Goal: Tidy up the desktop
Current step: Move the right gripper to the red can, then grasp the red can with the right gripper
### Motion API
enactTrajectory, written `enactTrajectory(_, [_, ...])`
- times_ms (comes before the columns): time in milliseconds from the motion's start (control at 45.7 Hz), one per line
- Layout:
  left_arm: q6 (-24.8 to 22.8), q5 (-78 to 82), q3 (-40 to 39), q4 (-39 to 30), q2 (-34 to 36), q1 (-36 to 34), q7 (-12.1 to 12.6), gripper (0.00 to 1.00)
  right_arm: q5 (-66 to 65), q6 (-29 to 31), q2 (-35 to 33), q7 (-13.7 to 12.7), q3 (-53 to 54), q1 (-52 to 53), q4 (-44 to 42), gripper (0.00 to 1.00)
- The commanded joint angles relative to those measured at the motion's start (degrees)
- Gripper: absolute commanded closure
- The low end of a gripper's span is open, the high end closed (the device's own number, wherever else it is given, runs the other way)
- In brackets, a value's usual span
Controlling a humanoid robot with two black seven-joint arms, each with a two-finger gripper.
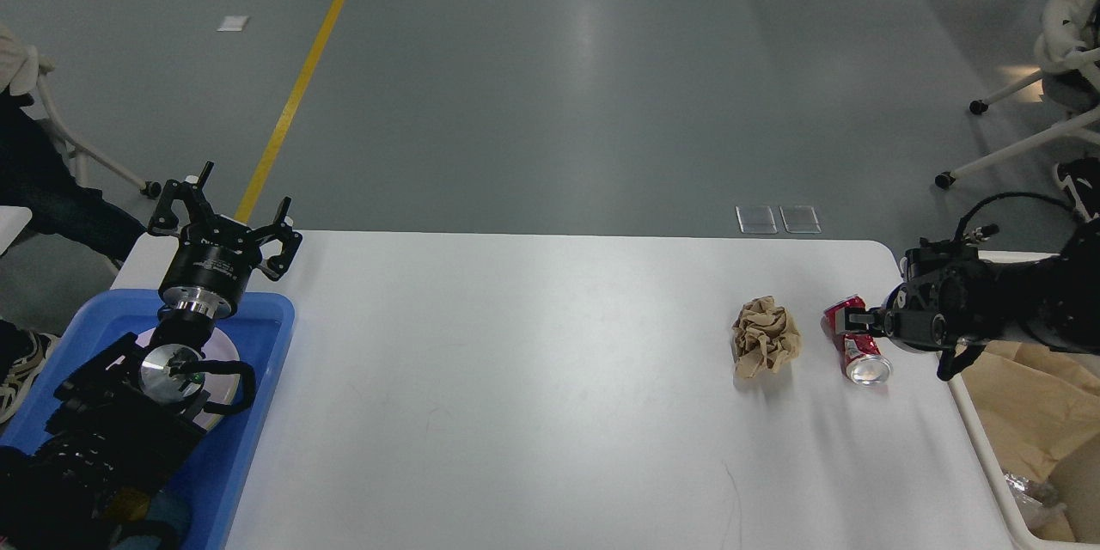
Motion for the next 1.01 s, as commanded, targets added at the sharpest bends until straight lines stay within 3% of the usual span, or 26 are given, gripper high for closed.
enactTrajectory(0, [0.0, 0.0, 0.0, 0.0, 0.0, 0.0, 0.0, 0.03, 0.1, 0.0, 1.7, 0.2, 0.6, -2.3, -1.6, 0.00])
enactTrajectory(241, [0.0, 0.0, 0.0, 0.0, 0.0, 0.0, 0.0, 0.03, 0.0, -0.3, 1.9, 0.2, 2.4, -5.0, -2.7, 0.00])
enactTrajectory(459, [0.0, 0.0, 0.0, 0.0, 0.0, 0.0, 0.0, 0.03, -0.9, -0.3, 5.2, 0.1, 2.2, -11.1, -12.8, 0.00])
enactTrajectory(765, [0.0, 0.0, 0.0, 0.0, 0.0, 0.0, 0.0, 0.03, -3.4, -2.3, 5.3, 0.1, 2.1, -12.7, -13.8, 0.00])
enactTrajectory(875, [0.0, 0.0, 0.0, 0.0, 0.0, 0.0, 0.0, 0.03, -4.0, -2.4, 5.3, 0.1, 2.0, -13.1, -13.7, 0.04])
enactTrajectory(984, [0.0, 0.0, 0.0, 0.0, 0.0, 0.0, 0.0, 0.03, -4.2, -2.4, 5.3, 0.0, 2.2, -13.2, -13.5, 0.19])
